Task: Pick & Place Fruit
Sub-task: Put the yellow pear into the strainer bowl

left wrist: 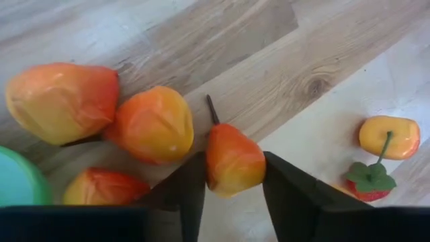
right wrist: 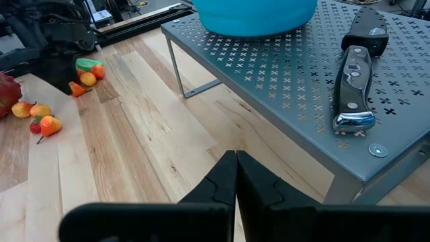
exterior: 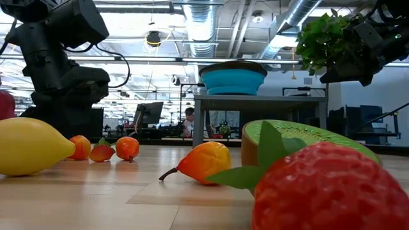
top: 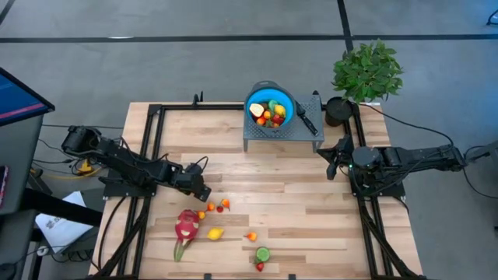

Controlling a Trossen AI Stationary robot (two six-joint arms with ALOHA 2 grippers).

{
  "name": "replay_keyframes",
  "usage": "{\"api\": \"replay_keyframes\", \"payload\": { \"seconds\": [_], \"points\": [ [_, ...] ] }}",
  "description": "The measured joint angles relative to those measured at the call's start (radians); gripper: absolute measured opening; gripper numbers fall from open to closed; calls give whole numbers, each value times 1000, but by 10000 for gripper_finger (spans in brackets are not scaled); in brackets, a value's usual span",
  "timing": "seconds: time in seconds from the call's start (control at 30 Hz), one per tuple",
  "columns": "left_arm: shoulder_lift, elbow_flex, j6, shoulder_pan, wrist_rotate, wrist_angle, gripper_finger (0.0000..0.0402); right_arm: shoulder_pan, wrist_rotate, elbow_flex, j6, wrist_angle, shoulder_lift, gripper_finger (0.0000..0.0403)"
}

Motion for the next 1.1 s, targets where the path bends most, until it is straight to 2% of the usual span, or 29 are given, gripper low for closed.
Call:
{"api": "replay_keyframes", "payload": {
  "seconds": [0.17, 1.1],
  "points": [
    [0, 0, 0, 0, -1, 1, 104, 0, 0, 0, 0, 0, 0, 0],
    [0, 2, 0, 0, 30, 5, 110, 0, 0, 0, 0, 0, 0, 0]
  ]
}}
